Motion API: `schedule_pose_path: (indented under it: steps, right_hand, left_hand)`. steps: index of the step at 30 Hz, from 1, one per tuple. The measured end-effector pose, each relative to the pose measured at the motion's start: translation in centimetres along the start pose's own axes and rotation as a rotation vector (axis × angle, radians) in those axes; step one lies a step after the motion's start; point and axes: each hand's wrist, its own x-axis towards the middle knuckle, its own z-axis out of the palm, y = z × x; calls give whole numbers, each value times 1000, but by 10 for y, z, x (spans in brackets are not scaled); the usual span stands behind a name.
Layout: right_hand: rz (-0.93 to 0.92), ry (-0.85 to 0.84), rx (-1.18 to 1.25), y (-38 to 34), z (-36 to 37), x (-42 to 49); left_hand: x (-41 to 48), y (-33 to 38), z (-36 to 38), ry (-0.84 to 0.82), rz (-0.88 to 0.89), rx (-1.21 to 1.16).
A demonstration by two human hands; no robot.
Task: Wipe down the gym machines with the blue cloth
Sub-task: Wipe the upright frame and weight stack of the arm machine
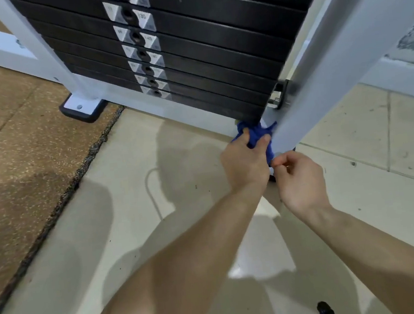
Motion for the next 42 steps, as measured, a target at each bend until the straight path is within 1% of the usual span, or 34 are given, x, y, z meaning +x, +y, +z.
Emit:
schedule_pose_path:
  steps: [3,7,10,15,18,22,26,31,35,42]
  right_hand:
    - [-16,-21,-18,-11,19,-3]
    - [-14,-58,63,-35,50,-2]
    - [-22,-73,93,-57,72,5]
    - [-77,-121,95,-77,98,18]
    - [-64,-138,83,-77,103,22]
    - [16,-184,115,-67,94,15]
    - [49,-198,108,-50,76,11]
    - [122,-131,81,-26,44,6]
    - [160,-72,7,-12,23,5]
    - [183,-47,-3,-11,-13,3]
  left_hand:
    - [18,-3,-16,73,6,31]
    - [52,-8,-54,210,-2,5]
    - [79,-10,-84,267,5,12]
    - [129,-9,-141,409,57,91]
    - [165,-1,-182,529,61,158]
    - [201,7,-220,643,60,148]
    - [199,-2,-207,610,43,170]
    - [154,-26,-139,492,21,166]
    - [115,-22,-95,427,8,161]
    - [65,-12,-48,340,-4,59]
